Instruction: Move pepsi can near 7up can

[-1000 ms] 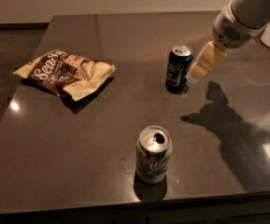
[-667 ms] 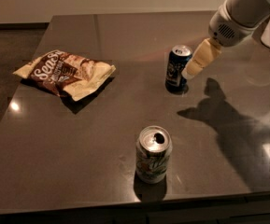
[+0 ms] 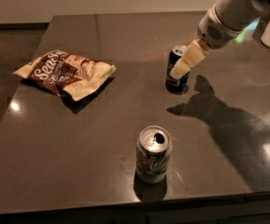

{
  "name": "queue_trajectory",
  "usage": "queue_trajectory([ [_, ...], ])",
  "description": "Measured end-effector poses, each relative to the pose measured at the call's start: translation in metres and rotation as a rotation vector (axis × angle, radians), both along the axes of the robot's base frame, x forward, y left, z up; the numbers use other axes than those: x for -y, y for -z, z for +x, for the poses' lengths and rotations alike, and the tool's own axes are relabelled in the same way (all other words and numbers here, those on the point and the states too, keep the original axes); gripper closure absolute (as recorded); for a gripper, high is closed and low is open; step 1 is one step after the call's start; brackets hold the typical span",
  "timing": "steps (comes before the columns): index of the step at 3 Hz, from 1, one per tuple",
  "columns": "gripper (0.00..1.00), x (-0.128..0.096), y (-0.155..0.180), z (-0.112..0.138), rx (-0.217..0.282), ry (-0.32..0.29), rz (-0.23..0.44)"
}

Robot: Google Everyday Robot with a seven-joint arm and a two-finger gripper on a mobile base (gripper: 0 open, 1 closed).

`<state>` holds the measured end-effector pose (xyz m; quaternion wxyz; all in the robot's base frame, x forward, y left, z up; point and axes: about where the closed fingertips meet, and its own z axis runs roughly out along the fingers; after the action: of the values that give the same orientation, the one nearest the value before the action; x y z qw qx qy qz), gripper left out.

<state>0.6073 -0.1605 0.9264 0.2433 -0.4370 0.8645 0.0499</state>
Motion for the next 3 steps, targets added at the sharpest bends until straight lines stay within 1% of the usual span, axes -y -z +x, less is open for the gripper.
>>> queue_trajectory([
  [1, 0.0, -0.012, 0.007, 0.001, -0.005, -0.021, 0.021],
  [2, 0.19, -0.021, 0.011, 0.008, -0.013, -0.038, 0.028],
  [3, 0.42, -0.023, 0.012, 0.014, -0.019, -0.047, 0.031],
])
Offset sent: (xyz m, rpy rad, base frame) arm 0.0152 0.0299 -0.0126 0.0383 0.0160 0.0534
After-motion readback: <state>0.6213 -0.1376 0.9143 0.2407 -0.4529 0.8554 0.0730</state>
